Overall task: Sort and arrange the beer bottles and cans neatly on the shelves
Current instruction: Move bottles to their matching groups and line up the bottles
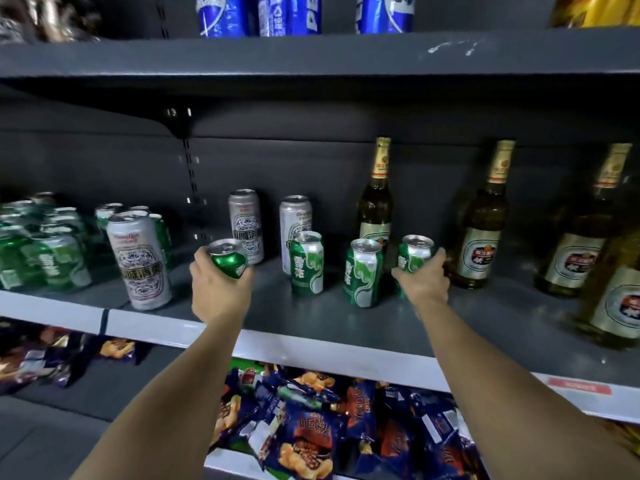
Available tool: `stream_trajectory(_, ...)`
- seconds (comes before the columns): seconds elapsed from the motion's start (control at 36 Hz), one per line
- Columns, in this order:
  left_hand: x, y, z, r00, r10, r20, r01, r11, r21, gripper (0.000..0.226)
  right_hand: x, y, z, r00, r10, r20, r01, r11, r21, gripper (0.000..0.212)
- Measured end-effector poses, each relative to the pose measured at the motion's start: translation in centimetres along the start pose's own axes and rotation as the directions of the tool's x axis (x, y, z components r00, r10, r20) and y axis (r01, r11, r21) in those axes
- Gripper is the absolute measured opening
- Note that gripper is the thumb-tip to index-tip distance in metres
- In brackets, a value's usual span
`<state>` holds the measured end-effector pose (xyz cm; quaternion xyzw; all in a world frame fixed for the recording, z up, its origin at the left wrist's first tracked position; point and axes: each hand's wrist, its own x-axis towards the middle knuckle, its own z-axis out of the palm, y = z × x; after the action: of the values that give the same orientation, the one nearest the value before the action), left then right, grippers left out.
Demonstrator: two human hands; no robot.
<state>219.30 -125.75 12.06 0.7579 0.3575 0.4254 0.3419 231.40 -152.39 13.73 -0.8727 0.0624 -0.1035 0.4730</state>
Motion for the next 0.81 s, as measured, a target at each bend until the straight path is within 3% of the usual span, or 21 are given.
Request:
stream_trajectory(0.08,0.9,-0.9,0.2,1.0,-0.021,0.018,0.021,1.0,0.0,0.071,-0.3,0.0,0.5,0.997,0.02,-0.074,-0.029,0.991,-0.131,0.103)
stream_trajectory(0.17,1.3,-1.3,0.5,0.999,-0.01,0.032,0.011,1.0,-0.014,0.069,0.0,-0.1,0.5,0.991,0.025,-0.129,-0.049,0.981,-0.187,0.09)
stream_trajectory(0.33,1.6,-1.3,0.8,0.998,0.034,0.061,-0.033,0.999,-0.018,0.076,0.4,0.4,1.0,0.996,0.035,-0.079,-0.037,0.999,-0.02,0.077)
stream_trajectory(0.39,1.4,-1.0,0.9,0.988,0.146,-0.048,-0.14,0.985,0.101,0.085,0.5,0.4,1.0,0.995,0.034,-0.089,-0.033,0.999,0.012,0.075)
stream_trajectory(0.44,1.0,0.0,0.9,0.937,0.316,-0.15,-0.287,0.94,0.185,0.083,0.3,0.4,0.8,0.994,0.032,-0.106,-0.031,0.999,0.015,0.074)
stream_trajectory(0.53,0.1,2.7,1.4,0.822,0.549,-0.151,-0.533,0.835,0.135,0.067,-0.9,0.5,0.6,0.982,0.006,-0.189,-0.005,1.0,0.005,0.073)
stream_trajectory(0.61,-1.2,5.1,2.7,0.8,0.598,0.047,-0.597,0.801,-0.035,0.053,-3.0,0.8,0.6,0.942,-0.087,-0.326,0.091,0.996,-0.003,0.067)
stream_trajectory(0.72,-2.0,6.5,5.3,0.834,0.347,0.429,-0.38,0.925,-0.01,0.075,-4.8,0.3,-0.1,0.904,-0.226,-0.363,0.231,0.973,-0.03,0.059)
stream_trajectory(0.81,-1.6,7.2,6.5,0.806,0.173,0.567,-0.177,0.983,-0.049,0.088,-5.8,-0.6,-0.5,0.883,-0.344,-0.318,0.335,0.938,-0.084,0.059)
